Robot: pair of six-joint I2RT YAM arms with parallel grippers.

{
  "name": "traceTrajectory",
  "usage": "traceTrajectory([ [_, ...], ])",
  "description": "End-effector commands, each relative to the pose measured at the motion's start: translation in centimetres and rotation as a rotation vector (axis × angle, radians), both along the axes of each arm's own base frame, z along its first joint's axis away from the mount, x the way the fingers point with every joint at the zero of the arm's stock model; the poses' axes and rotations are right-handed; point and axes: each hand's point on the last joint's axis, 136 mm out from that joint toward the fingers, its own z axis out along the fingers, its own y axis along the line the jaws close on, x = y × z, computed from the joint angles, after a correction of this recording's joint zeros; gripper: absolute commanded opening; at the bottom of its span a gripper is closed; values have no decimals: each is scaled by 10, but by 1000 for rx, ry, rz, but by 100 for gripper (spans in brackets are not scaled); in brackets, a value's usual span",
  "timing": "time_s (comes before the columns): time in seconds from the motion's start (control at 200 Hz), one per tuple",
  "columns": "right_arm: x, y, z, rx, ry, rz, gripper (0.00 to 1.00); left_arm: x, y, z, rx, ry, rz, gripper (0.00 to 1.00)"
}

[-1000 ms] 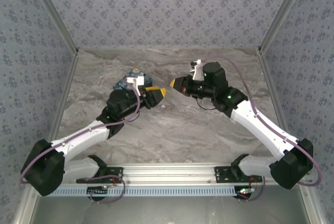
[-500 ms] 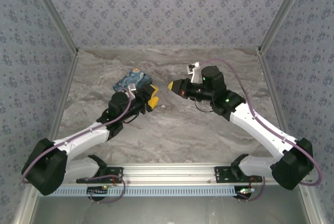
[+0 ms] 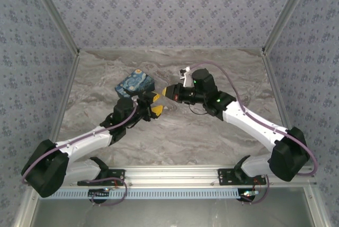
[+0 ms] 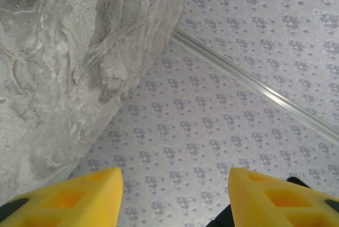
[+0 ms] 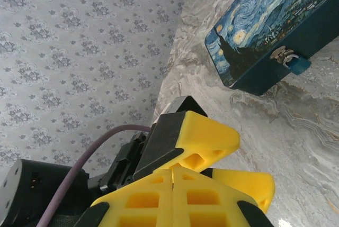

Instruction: Unlock the padlock with the key

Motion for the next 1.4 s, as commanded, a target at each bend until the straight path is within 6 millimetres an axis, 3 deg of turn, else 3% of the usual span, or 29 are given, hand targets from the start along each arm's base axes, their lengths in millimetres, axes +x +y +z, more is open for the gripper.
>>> traceTrajectory([
  [0.0,-1,11,5,14,-33,34,0,3,0,7,-64,47,37,53],
  [0.52,-16,22,-28,-29,21,76,0,4,2,8,-94,66,58,44],
  [0.919,-20,29,-40,-49,38,94,0,3,2,10,-96,68,58,41],
  [1.399,-23,21,-42,-77,34,81,0,2,5,5,-81,77,68,12],
])
